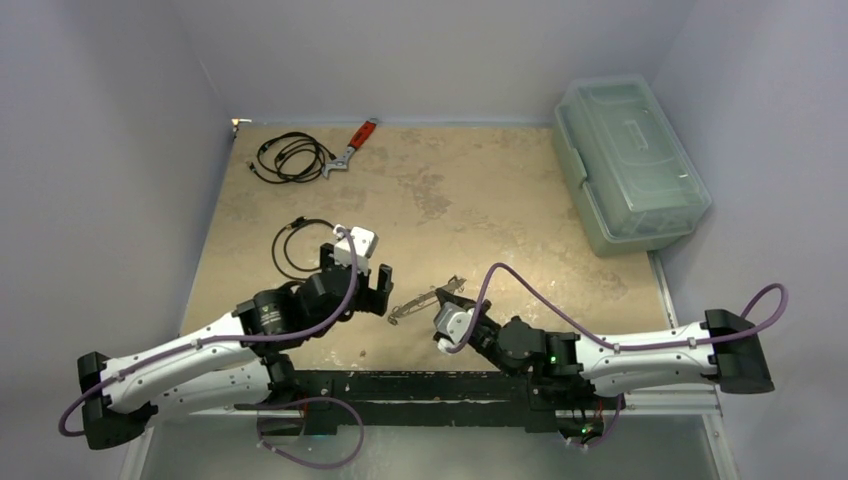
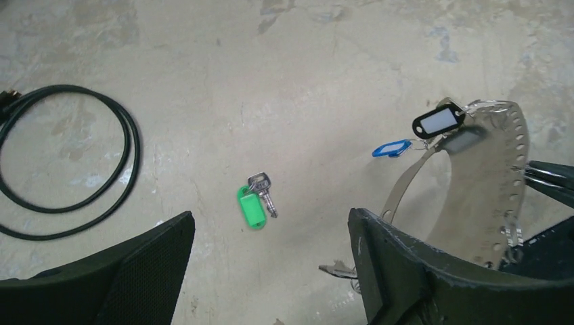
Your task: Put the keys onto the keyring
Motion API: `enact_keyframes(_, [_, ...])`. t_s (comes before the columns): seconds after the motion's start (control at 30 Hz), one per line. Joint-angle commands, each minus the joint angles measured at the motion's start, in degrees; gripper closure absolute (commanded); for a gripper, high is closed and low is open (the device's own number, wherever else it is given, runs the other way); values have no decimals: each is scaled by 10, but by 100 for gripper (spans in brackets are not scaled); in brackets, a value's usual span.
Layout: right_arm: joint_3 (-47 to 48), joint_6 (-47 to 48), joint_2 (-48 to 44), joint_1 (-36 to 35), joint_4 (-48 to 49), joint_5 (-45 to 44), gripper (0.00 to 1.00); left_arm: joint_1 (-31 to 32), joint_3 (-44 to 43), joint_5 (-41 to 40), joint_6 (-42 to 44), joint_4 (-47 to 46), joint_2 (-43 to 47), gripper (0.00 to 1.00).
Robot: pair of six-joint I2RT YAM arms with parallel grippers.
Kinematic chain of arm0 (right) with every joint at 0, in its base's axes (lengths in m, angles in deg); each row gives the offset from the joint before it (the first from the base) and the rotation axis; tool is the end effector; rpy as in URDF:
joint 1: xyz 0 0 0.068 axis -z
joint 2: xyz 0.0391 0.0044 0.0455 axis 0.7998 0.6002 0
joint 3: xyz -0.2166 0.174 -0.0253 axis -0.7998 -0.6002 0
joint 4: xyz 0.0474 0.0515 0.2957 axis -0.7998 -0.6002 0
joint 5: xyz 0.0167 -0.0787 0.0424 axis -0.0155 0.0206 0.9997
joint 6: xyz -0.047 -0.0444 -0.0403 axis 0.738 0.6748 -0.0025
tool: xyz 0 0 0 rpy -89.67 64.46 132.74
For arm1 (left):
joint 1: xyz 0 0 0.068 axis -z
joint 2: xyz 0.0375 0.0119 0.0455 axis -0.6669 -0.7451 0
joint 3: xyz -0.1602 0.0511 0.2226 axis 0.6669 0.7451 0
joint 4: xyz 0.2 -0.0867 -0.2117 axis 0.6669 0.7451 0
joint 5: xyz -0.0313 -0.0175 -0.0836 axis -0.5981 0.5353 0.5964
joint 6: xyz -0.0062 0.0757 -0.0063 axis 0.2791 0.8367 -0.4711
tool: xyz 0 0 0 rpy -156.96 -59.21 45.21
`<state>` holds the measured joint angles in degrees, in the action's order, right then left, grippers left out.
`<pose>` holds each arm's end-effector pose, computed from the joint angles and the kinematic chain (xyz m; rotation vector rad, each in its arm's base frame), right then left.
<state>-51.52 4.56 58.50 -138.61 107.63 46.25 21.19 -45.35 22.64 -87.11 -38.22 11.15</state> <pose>0.0605 0.2607 0.2386 -1.0141 1.2208 0.2068 0.1329 -0.1869 0.2896 0.3354 2.0337 -0.3901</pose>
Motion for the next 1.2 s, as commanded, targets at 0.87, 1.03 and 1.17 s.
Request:
enact_keyframes(0.87, [24, -214, -89, -5, -149, -20, 100, -191, -105, 233, 287, 11, -386, 58])
enact_keyframes(1.03, [21, -214, -96, -5, -147, -16, 100, -191, -104, 220, 293, 2, -414, 59])
enact_keyframes(1.17, [20, -215, -100, -5, -147, -11, 100, -192, -111, 214, 294, -3, -436, 62])
